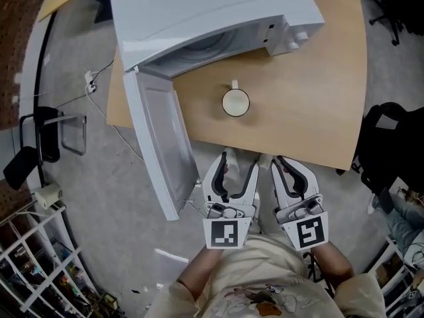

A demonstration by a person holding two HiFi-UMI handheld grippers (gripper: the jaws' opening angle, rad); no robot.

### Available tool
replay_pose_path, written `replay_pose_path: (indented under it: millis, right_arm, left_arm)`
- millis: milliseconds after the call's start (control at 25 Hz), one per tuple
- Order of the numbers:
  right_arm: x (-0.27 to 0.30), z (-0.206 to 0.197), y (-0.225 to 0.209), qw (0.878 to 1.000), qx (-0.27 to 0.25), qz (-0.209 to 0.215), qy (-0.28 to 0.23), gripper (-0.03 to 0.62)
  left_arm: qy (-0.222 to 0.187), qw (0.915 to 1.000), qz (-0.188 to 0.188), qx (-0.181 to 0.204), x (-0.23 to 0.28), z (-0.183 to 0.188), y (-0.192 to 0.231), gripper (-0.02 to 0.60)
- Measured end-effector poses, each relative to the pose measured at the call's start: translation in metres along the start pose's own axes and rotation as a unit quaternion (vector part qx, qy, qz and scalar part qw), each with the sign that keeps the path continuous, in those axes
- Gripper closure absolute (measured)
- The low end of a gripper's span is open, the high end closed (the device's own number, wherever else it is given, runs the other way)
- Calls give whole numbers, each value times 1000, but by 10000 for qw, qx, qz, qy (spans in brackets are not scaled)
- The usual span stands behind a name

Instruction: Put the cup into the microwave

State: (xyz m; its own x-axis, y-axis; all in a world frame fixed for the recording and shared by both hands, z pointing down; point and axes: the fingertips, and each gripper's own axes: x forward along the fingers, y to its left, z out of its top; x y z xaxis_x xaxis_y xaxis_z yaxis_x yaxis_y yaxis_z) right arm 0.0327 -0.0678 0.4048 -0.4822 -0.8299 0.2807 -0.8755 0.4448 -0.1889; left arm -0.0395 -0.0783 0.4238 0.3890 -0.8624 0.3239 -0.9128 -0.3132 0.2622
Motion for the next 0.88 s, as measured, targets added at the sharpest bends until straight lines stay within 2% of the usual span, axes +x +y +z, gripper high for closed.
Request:
replay_pose_path:
  millis: [160,320,600,760,880]
  right_arm:
    - [3,-16,-9,9995,-203,70,239,549]
    - [13,-20,-21,9998,-111,-73,172,553]
    - [19,-45,-43,9992,29,-224,343,557]
    - [24,-54,-49,9991,8,-205,377,557]
    - [32,-58,-50,9992,-57,-177,356,557]
  left_arm:
    - [-97,9995,223,210,19,-16,12,229]
    - [-102,9981,385,470,52,-35,24,165]
    - [-160,9945,662,801,113,-67,52,139]
    - [109,9938,649,892,137,-87,63,130]
    - [-52,9922,658,1061,150,-87,64,130]
